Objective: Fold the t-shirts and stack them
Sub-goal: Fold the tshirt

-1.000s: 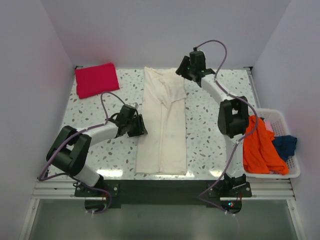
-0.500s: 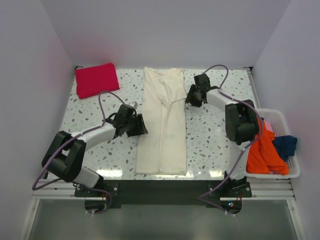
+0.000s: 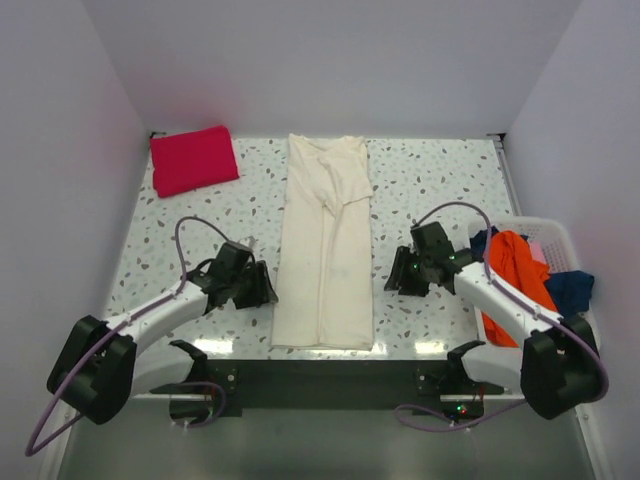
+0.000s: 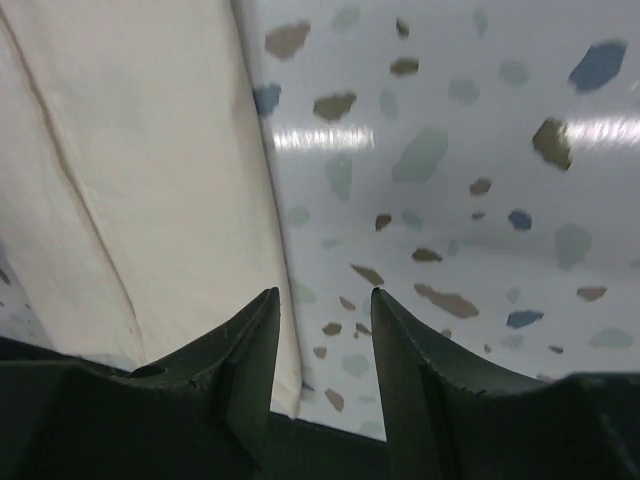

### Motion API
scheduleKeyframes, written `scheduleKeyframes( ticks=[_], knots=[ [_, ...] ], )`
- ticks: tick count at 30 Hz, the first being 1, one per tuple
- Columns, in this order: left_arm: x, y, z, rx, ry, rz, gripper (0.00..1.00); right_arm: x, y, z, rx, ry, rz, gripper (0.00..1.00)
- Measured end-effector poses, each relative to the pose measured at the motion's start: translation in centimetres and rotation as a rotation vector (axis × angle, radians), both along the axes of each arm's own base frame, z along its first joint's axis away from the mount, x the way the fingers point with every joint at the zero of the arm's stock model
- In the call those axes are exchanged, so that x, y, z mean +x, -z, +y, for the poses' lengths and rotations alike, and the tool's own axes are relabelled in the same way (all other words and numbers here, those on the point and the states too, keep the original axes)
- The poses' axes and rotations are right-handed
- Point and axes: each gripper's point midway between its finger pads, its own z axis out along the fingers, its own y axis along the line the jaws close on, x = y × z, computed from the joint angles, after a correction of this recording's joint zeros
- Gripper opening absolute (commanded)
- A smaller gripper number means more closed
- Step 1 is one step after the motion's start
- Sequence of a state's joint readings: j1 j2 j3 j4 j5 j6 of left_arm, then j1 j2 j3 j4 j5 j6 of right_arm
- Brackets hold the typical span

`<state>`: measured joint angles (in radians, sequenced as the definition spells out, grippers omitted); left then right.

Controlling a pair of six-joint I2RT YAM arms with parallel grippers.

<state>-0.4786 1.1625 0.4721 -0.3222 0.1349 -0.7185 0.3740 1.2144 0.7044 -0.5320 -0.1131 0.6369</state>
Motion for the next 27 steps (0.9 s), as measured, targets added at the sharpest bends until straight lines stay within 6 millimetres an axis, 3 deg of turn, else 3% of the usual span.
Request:
scheduleKeyframes(
  ticks=[4,10,18,27],
  knots=[
    [-2.2,0.2,-0.8,-0.011,0.016,0.043,0.49,-6.3,1.7,1.1,0.033,-0.088,0.129,0.47],
    [-5.3,0.3,-1.7,-0.024,0.017,0.110,0.48,-11.1,3.2,1.5,0.103,-0.115,0.252,0.47],
    [-8.2,0.6,-1.5,0.007,-0.023,0.193,0.46,-14.0,4.5,3.1,0.174,-0.154,0.352,0.47],
    [-9.8,0.9,-1.6,0.019,-0.053,0.243,0.38,-13.9,4.4,4.4,0.223,-0.172,0.362,0.46]
  ],
)
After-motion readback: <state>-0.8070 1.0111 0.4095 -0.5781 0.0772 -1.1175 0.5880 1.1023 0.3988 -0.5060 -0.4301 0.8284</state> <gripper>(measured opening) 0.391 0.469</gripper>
